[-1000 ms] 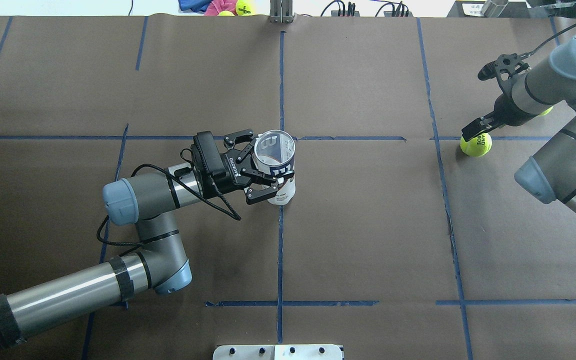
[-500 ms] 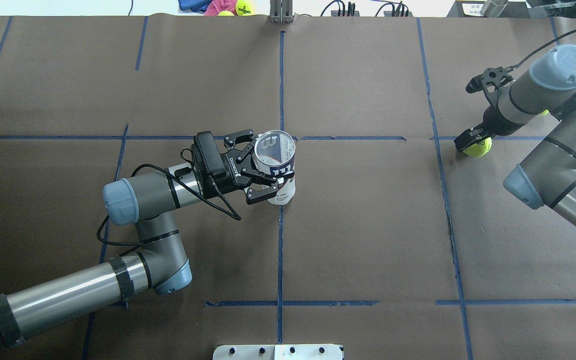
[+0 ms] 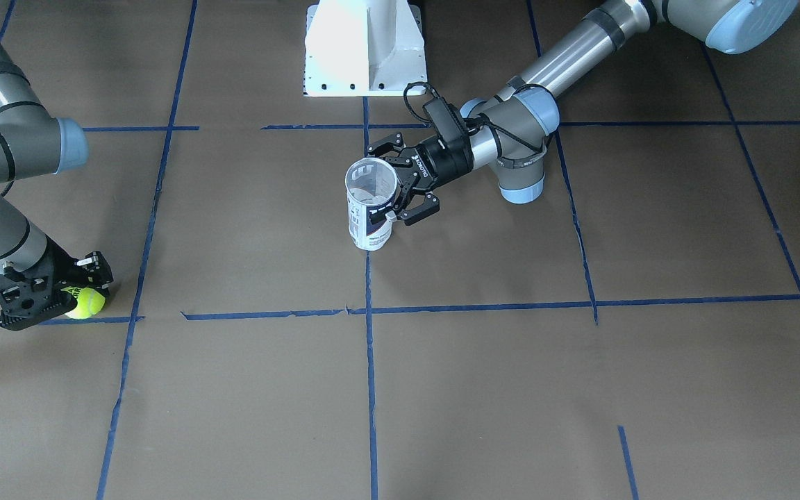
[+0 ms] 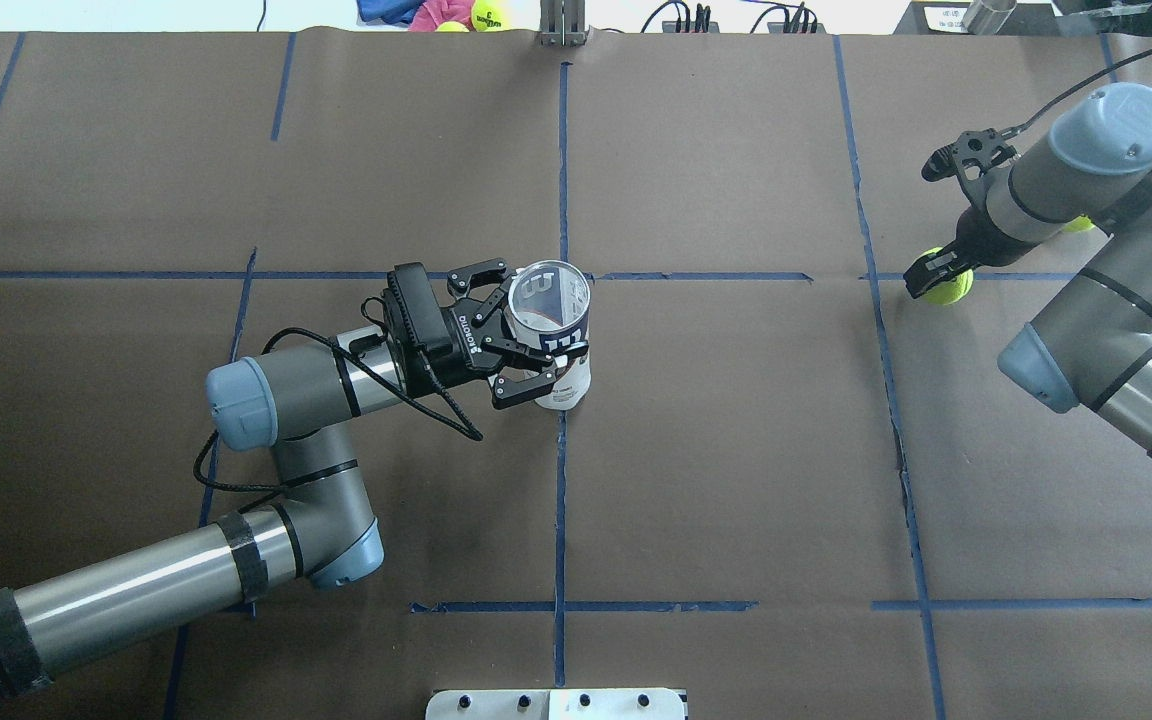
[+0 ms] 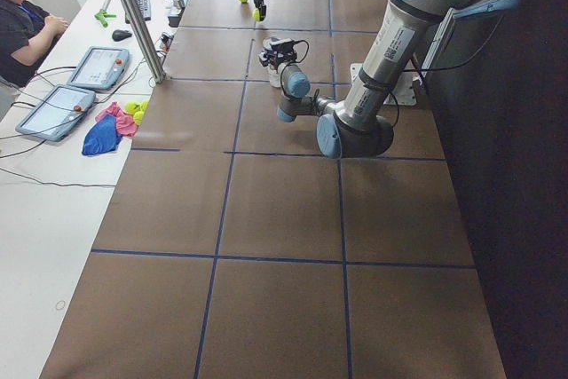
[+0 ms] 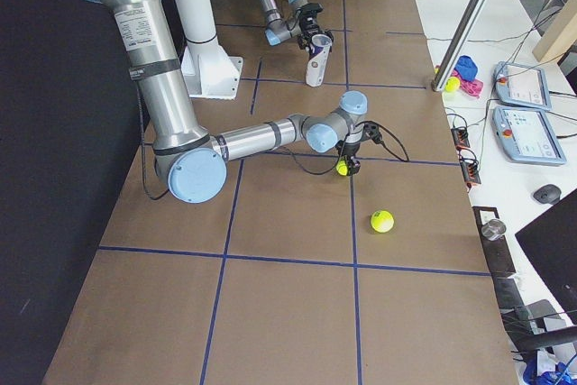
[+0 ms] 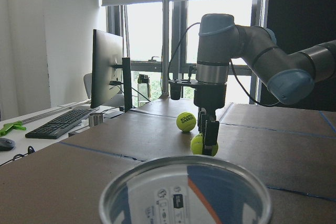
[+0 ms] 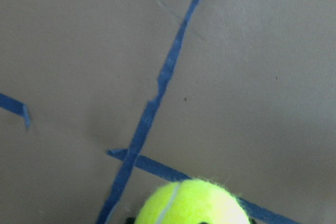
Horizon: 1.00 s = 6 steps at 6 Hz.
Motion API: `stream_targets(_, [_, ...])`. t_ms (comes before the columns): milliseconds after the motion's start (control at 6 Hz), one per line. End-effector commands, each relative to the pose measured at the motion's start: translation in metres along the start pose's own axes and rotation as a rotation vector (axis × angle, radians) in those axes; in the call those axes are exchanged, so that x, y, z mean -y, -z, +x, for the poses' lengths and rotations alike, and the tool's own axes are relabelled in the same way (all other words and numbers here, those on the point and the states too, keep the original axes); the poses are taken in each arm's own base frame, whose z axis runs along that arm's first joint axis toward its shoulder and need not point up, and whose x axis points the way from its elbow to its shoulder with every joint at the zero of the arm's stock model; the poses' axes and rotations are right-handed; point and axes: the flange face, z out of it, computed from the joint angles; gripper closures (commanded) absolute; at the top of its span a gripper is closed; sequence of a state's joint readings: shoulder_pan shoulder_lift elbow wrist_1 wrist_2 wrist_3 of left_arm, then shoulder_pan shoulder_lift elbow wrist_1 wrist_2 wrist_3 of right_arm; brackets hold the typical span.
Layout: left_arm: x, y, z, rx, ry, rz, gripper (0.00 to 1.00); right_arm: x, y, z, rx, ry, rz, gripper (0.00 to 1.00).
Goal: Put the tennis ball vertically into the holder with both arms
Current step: 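Carry the grasped tennis ball with the right gripper above the can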
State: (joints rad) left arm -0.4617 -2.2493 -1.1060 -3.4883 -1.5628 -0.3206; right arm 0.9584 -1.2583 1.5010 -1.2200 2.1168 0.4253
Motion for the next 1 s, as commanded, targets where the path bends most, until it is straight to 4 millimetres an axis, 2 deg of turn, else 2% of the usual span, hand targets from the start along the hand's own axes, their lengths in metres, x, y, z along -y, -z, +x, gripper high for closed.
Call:
stream_targets(0, [0.0, 0.0, 0.0, 0.0, -0.002, -0.001, 0.14, 0.033, 0.08, -0.055, 0.057, -0.085, 0.068, 0.91])
stream_targets(167, [0.0, 0.0, 0.0, 0.0, -0.002, -0.002, 0.14, 0.05, 0.132, -0.102, 0.066, -0.157, 0.069, 0.91])
stream_targets(333, [0.0, -0.001, 0.001, 0.0, -0.001, -0.004, 0.14, 0.05, 0.18, -0.16, 0.082, -0.23, 0.055, 0.91])
stream_targets(500, [0.0, -0.003, 0.001, 0.002, -0.001, -0.01, 0.14, 0.045, 0.215, -0.203, 0.106, -0.303, 0.054, 0.93])
stream_targets(667, [0.0, -0.003, 0.001, 0.002, -0.001, -0.01, 0.14, 0.048, 0.231, -0.256, 0.124, -0.38, 0.053, 0.94])
stream_targets(833, [0.001, -0.006, 0.001, 0.004, 0.001, -0.017, 0.14, 0.044, 0.226, -0.325, 0.1, -0.399, 0.062, 0.94])
